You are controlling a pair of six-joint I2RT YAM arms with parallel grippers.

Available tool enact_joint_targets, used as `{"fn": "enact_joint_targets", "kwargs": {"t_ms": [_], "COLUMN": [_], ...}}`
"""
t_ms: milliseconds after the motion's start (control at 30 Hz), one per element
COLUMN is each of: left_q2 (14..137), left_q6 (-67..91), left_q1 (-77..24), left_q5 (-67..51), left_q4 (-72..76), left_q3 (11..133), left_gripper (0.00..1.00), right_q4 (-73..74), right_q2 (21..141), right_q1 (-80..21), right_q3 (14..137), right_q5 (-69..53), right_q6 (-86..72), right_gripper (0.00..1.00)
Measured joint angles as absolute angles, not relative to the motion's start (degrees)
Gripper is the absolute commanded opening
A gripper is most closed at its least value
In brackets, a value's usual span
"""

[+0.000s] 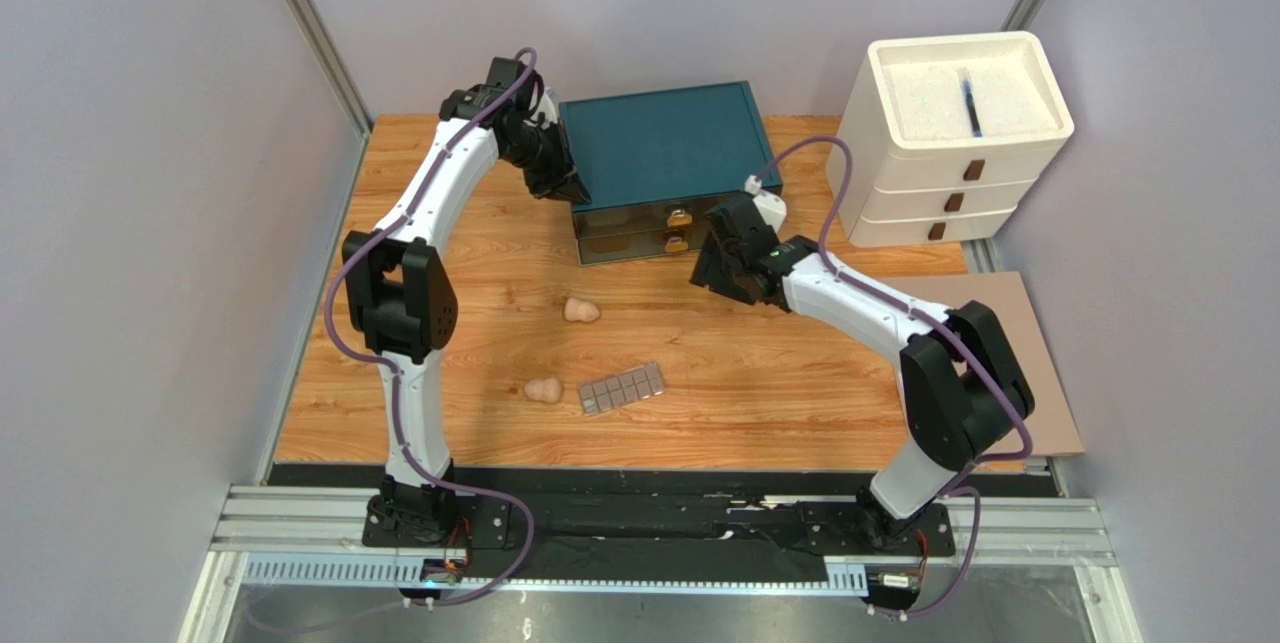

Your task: Organize the makeup

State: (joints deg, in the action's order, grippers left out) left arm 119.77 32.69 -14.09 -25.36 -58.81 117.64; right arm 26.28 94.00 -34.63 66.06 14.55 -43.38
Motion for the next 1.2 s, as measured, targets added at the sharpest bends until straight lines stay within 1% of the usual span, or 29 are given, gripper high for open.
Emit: {"fn": "enact_joint_targets", "kwargs": {"t_ms": [67, 100, 300, 500, 700, 967, 1200], "left_q2": [119.8, 119.8, 119.8, 119.8, 119.8, 119.8, 119.8], "left_q6": [32.6, 32.6, 32.4, 32.2, 32.0, 31.4, 30.9], "left_q1": [-14.1, -14.1, -14.0, -13.8, -13.8, -13.8, -13.7], "left_q5": [-25.5, -25.7, -26.6, -27.5, -28.4, -29.4, -29.8], "left_q4": [-58.6, -58.5, -57.9, -57.1, -56.5, -55.8, -55.5], "left_q3": [117.5, 117.4, 117.1, 116.5, 116.1, 115.7, 115.5], "left_gripper": [0.01, 0.01, 0.01, 0.01, 0.01, 0.01, 0.01], "right_q4": [23.2, 21.6, 12.7, 2.3, -3.2, -12.1, -14.5], "right_q2": [93.3, 93.5, 96.2, 101.9, 106.6, 108.0, 110.3], "right_q1": [-32.3, -31.1, -26.1, -24.9, -24.8, -23.6, -23.0], "right_q3": [62.7, 61.5, 59.5, 59.4, 59.3, 56.9, 56.8], "right_q5": [11.0, 9.0, 0.2, -6.1, -9.1, -10.9, -11.3], "right_q6": [-47.8, -49.8, -59.0, -67.2, -72.7, -79.2, -82.1], "right_gripper": [0.78, 0.79, 0.78, 0.76, 0.75, 0.75, 0.73]}}
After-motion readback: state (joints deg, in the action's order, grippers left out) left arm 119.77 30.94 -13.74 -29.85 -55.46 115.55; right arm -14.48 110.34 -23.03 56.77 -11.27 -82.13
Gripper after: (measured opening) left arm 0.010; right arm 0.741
